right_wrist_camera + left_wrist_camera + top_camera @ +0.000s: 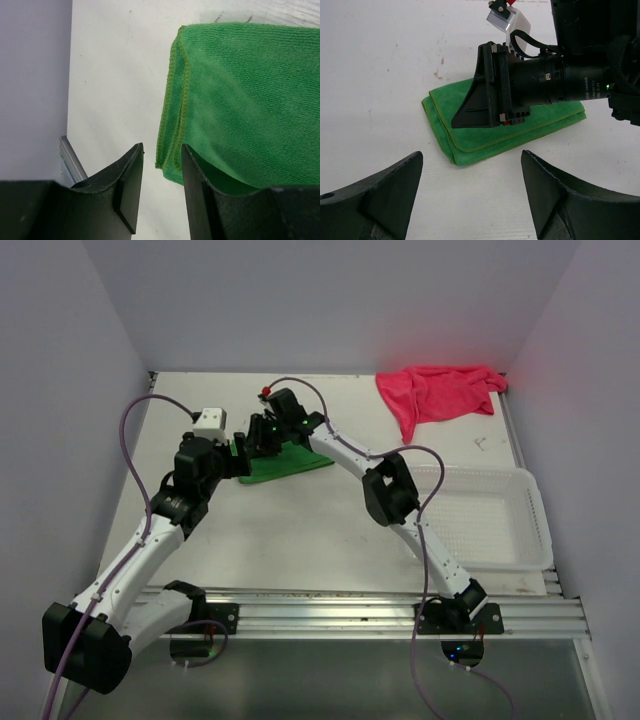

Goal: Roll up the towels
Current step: Fold the towel

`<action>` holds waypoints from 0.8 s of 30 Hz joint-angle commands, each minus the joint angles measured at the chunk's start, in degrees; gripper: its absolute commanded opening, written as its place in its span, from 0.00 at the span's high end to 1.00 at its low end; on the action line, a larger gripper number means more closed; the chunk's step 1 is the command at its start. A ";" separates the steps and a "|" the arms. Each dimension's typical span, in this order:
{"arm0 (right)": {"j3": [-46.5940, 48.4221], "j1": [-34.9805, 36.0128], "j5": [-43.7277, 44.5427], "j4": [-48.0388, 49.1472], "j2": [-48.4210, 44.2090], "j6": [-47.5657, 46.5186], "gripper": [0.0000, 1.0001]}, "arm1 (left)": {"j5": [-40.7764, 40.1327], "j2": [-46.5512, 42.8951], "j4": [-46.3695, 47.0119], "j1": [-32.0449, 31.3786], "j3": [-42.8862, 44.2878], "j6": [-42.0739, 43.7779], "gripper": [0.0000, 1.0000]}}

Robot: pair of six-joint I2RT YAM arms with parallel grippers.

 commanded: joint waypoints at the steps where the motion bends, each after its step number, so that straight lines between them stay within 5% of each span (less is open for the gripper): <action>1: 2.18 0.61 -2.67 3.96 -1.85 0.83 0.60 | -0.73 -1.18 0.70 -0.37 0.87 1.12 0.17; 7: -0.89 -0.71 0.57 2.56 -7.04 -1.19 0.59 | -1.43 -1.45 0.52 -0.46 0.87 1.12 0.17; 16: -17.67 -8.52 11.55 -3.05 -22.94 -5.84 0.60 | 0.76 1.54 1.66 -0.37 2.10 1.48 0.16; 24: -30.69 -14.07 20.79 -5.61 -30.42 -9.45 0.60 | 10.42 13.21 0.00 0.07 12.55 -0.46 0.04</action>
